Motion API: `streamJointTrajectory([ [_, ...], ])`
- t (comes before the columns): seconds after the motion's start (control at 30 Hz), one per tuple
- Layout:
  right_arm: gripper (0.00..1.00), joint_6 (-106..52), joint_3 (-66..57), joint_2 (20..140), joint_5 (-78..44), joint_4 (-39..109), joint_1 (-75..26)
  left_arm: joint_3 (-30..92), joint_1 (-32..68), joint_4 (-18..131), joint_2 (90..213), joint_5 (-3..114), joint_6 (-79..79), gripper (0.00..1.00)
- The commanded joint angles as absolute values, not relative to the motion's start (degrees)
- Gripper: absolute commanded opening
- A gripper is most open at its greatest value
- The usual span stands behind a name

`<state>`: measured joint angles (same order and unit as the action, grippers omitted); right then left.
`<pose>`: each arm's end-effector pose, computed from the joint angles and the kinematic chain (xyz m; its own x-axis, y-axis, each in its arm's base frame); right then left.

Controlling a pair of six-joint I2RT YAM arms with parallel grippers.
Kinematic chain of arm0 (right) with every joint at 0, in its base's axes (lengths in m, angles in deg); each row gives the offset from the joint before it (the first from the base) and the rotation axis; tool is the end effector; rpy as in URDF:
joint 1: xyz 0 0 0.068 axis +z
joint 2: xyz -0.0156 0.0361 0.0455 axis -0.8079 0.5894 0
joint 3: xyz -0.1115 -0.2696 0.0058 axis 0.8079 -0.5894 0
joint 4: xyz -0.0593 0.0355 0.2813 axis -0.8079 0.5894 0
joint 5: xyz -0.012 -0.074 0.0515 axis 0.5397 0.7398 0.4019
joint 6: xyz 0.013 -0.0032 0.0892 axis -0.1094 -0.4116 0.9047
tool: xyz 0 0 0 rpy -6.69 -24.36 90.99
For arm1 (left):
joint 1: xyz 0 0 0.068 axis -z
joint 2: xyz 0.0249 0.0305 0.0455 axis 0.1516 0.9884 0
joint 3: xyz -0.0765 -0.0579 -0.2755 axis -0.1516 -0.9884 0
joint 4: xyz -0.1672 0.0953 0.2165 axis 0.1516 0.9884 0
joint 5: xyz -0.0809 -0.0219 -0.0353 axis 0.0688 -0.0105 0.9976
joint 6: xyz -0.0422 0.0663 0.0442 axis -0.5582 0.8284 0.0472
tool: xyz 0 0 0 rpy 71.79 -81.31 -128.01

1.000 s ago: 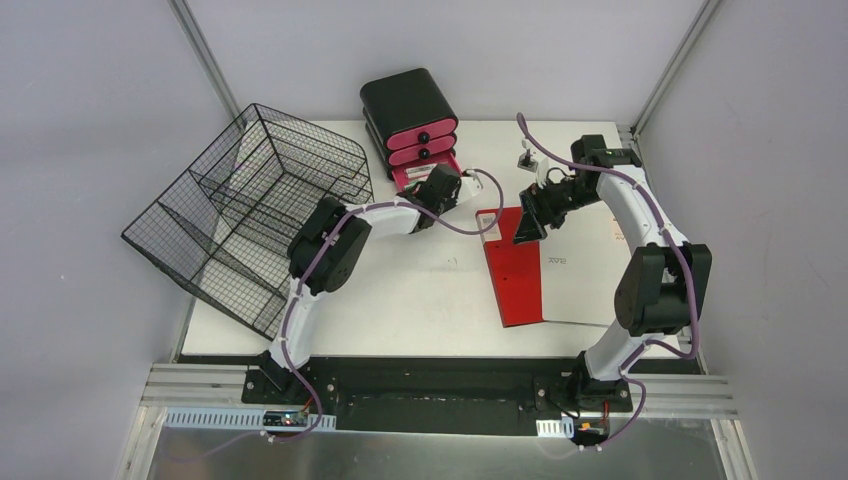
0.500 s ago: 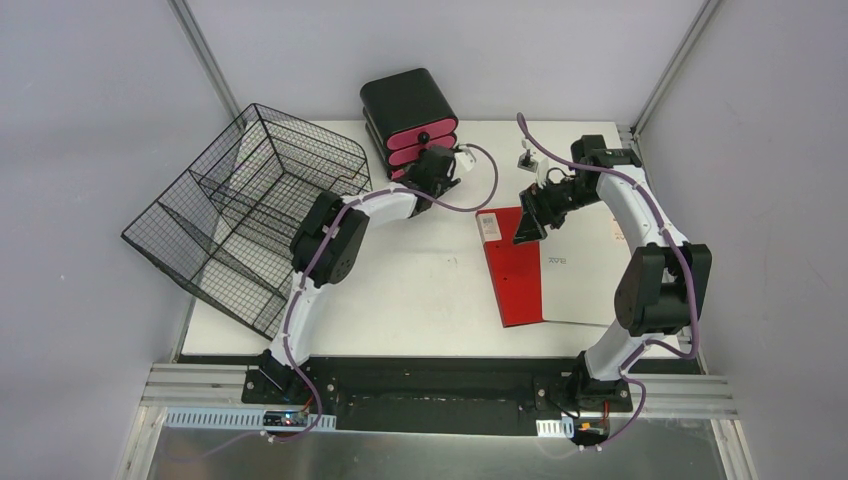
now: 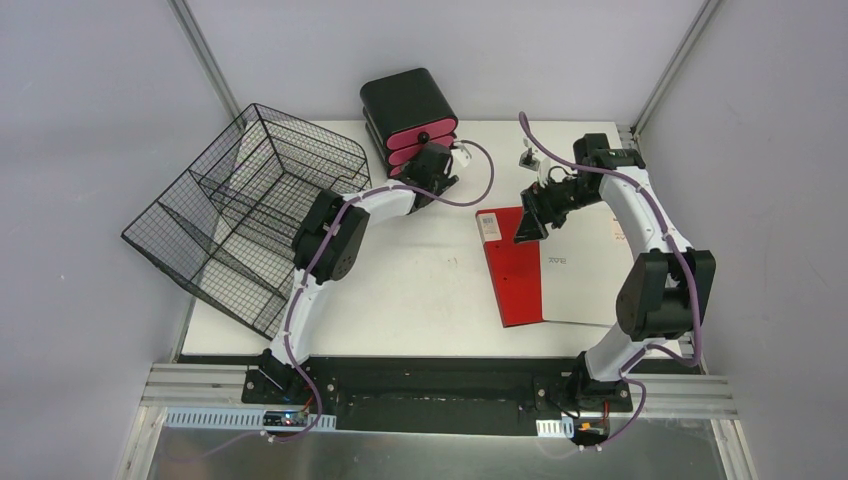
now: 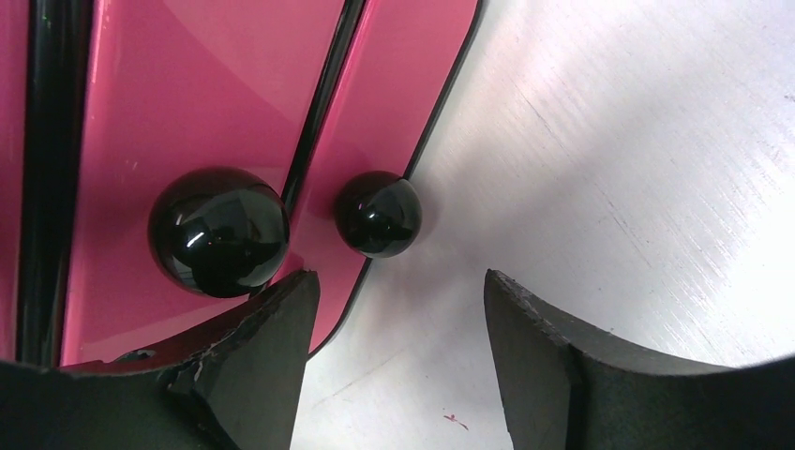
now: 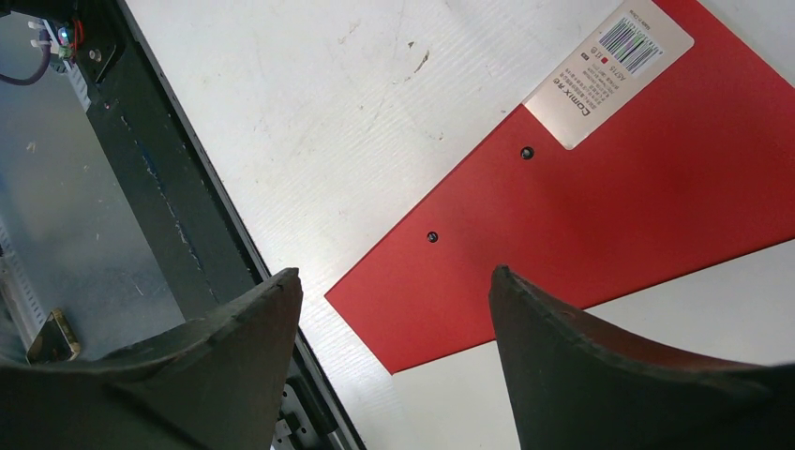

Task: Organize the desk
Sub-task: Close the drawer in the storage box, then pick up the folder from the corner of the board.

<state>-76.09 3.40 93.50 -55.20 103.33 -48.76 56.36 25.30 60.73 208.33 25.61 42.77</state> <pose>0.3409 0.0891 0.2743 -0.5970 -0.5202 -0.6108 -0.8002 0.4410 0.4065 0.5051 -0.3051 0.1287 -0.2778 0.7749 -0.5678 0.4937 0.6222 0.6075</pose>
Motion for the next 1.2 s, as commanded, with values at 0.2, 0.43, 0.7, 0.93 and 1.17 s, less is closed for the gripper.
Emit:
streamJointTrajectory([
  [0.2, 0.76, -76.15, 3.13, 90.91, -56.65, 101.82, -48.91, 50.49, 24.51, 54.43, 201.26, 31.12, 37.82, 0.68],
  [0.43, 0.76, -76.18, 3.07, 90.63, -56.68, 101.82, -48.96, 44.95, 24.5, 53.01, 195.32, 35.22, 34.08, 0.7],
  [0.7, 0.77, -75.83, 2.6, 89.26, -56.77, 101.17, -49.24, 37.02, 24.55, 52.4, 185.86, 46.52, 26.45, 0.72],
  [0.93, 0.78, -74.69, 1.28, 86.5, -56.16, 98.85, -49.78, 26.06, 24.5, 45.1, 177.15, 64.32, 12.99, 0.8],
  [1.17, 0.78, -73.27, -0.04, 83.62, -56.62, 96.51, -51.84, 15.52, 24.91, 35.89, 170.74, 75.72, -2.23, 0.8],
])
